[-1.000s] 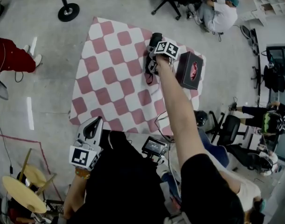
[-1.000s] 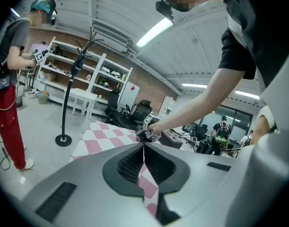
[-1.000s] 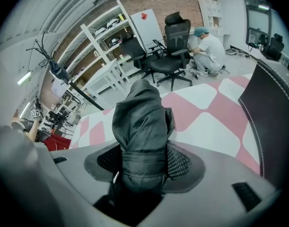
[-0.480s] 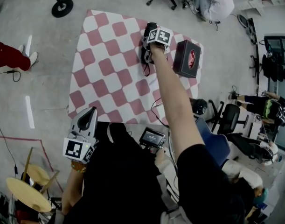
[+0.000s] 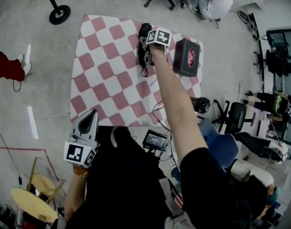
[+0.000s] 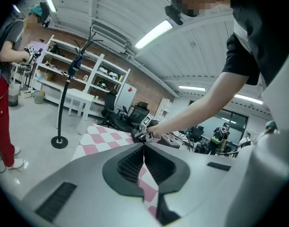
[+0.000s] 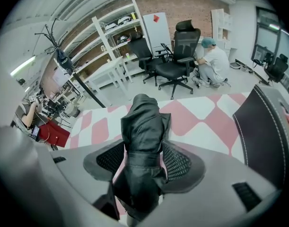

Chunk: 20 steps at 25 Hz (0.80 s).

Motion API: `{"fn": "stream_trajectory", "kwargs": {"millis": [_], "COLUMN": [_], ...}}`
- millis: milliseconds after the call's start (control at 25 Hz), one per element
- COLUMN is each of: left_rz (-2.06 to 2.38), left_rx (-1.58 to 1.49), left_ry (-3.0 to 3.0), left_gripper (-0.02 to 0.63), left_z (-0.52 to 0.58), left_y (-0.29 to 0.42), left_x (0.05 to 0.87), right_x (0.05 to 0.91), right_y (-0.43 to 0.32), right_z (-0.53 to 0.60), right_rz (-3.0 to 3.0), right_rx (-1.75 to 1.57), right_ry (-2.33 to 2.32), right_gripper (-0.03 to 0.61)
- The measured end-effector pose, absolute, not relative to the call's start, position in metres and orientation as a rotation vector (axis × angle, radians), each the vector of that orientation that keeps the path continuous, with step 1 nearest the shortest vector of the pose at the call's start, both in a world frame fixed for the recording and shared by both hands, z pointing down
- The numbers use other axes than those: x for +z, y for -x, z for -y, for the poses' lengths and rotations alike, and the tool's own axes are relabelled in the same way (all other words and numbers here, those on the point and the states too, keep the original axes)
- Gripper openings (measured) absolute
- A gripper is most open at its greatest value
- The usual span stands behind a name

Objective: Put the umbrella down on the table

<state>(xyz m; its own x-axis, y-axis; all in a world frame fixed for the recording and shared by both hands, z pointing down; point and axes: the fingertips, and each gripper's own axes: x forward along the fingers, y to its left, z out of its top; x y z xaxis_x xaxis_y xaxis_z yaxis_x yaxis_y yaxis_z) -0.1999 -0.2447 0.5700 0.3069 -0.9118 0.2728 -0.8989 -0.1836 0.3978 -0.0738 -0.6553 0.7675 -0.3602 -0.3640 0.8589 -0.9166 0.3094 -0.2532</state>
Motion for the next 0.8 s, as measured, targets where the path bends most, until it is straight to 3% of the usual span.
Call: {"fn": "stream_trajectory", "kwargs": {"millis": [720,800], "left_rz": [1.537,1.528], "left_rx": [-0.029,-0.017], "left_ry": [-2.283,-2.309], "left_gripper": [0.014,0.014], "left_z": [0.254,0.254], "left_y": [0.145,0.138], "left_x": [0.518,0.51], "right_x": [0.683,0.662], "right_y": [0.068,0.066], "right_z": [0.636,0.634], "right_rz": [2.115,2.166], "right_rx": [1.011,1.004], "right_ry": [-1.173,-1.187], "right_gripper": [0.251,0.217]}}
